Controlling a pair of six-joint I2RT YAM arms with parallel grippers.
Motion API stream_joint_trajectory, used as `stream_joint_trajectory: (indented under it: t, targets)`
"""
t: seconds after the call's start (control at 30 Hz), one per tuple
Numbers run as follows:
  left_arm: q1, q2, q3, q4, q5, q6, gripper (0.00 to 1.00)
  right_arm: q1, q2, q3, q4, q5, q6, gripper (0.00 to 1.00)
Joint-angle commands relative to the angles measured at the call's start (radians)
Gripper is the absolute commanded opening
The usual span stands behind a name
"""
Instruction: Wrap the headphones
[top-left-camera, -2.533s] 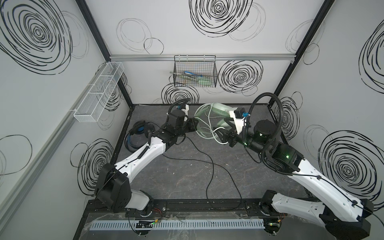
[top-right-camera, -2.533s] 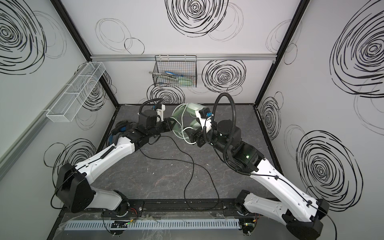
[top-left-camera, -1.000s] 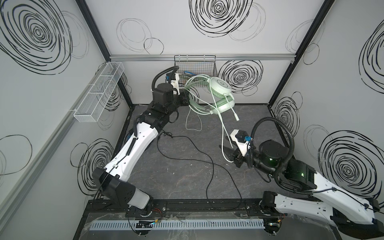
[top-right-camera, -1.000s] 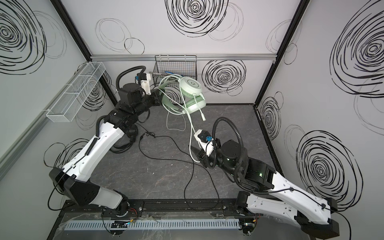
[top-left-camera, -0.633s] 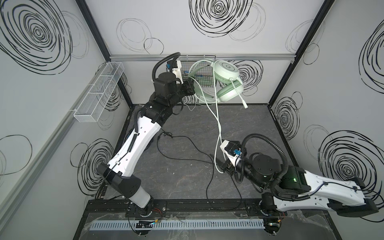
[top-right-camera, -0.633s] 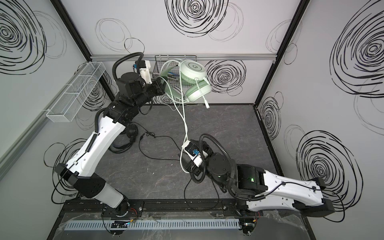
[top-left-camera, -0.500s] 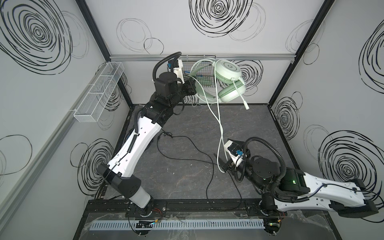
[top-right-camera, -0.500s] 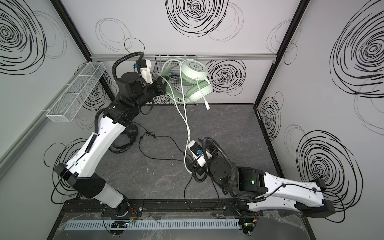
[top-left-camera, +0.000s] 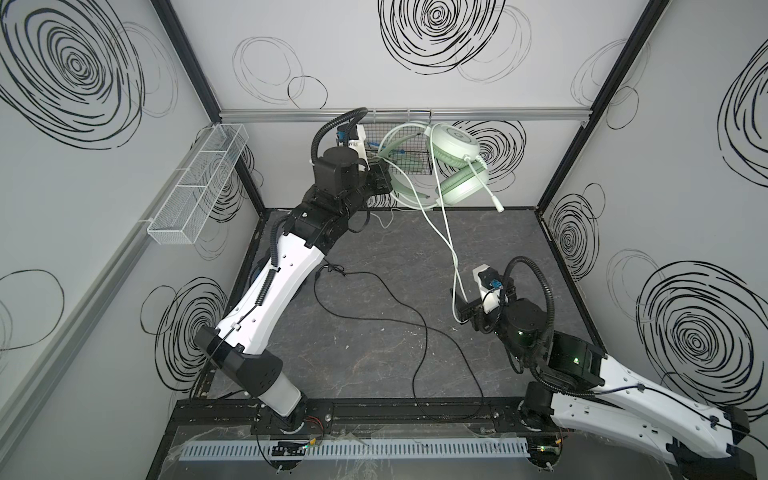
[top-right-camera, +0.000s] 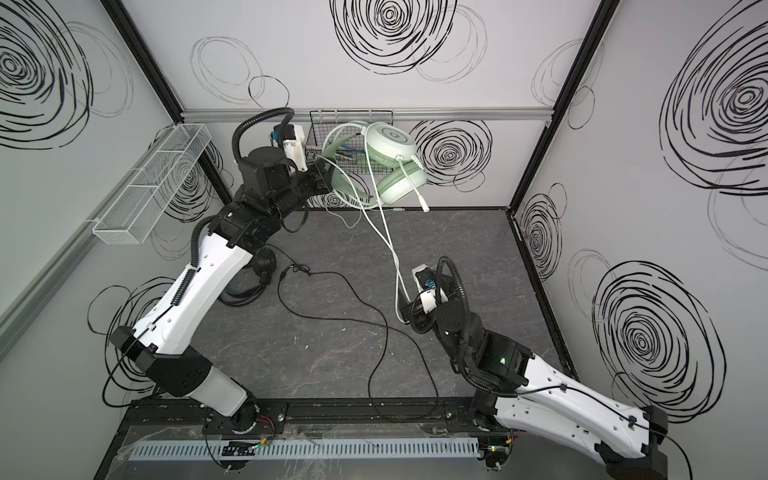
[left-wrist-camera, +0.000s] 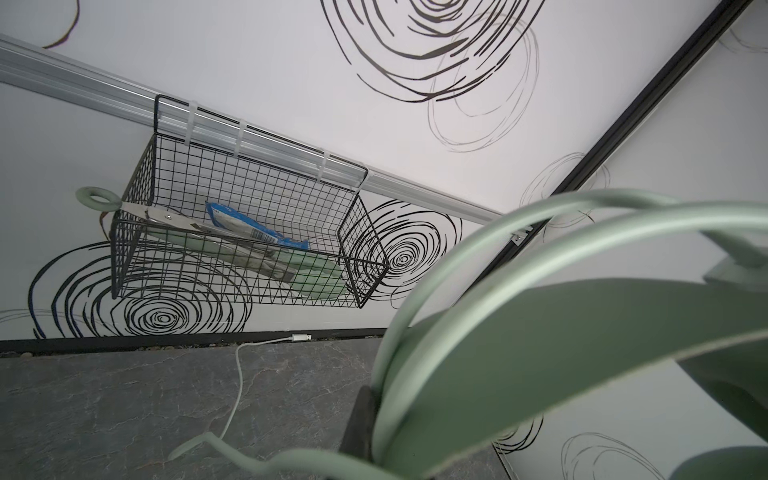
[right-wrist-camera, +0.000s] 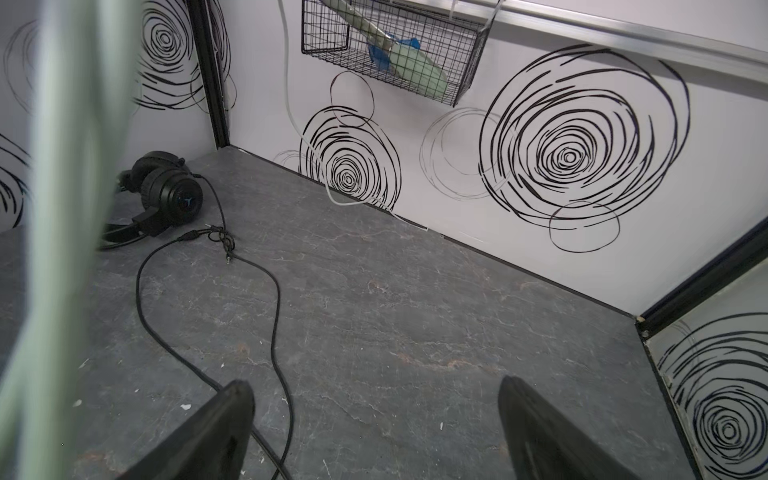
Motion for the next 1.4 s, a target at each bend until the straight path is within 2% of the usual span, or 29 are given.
stream_joint_trajectory:
  t: [0.0,0.1,0.3,0.57,0.7,0.83,1.0,1.1,1.23,1.3,1.37]
  targets:
    - [-0.001,-0.059,0.069,0.149,-0.066,-0.086,0.00,-0.089,0.042,-0.025,0.071,-0.141,-0.059,0.98]
    - [-0.006,-0.074,0.054,0.148,-0.081,-0.079,0.00,-0.195,0.121,-0.040,0.099,-0.197,-0.065,0.98]
    - [-0.006,-0.105,0.014,0.172,-0.101,-0.060,0.00,-0.418,0.216,-0.052,0.095,-0.319,0.048,0.99]
    - [-0.005,-0.114,-0.018,0.202,-0.105,-0.064,0.00,-0.567,0.298,-0.047,0.060,-0.361,0.088,0.99]
    - [-0.004,-0.114,-0.029,0.245,-0.069,-0.080,0.00,-0.564,0.273,-0.081,0.176,-0.471,0.048,1.00]
    - [-0.013,-0.122,-0.041,0.279,-0.042,-0.079,0.00,-0.569,0.311,-0.072,0.229,-0.507,-0.010,0.97]
    - [-0.017,-0.097,-0.030,0.195,-0.074,-0.071,0.00,-0.565,0.301,-0.033,0.268,-0.631,-0.046,0.97]
    - [-0.016,-0.081,-0.037,0.153,-0.110,-0.039,0.00,-0.538,0.244,-0.047,0.272,-0.645,-0.037,0.97]
    - [-0.020,-0.056,-0.041,0.090,-0.167,0.010,0.00,-0.446,0.153,-0.072,0.215,-0.552,-0.067,0.97]
    - [-0.021,-0.056,-0.062,0.086,-0.187,0.023,0.00,-0.368,0.115,-0.075,0.173,-0.459,-0.107,0.97]
    - [-0.028,-0.055,-0.073,0.079,-0.205,0.040,0.00,-0.268,0.089,-0.076,0.133,-0.307,-0.156,0.97]
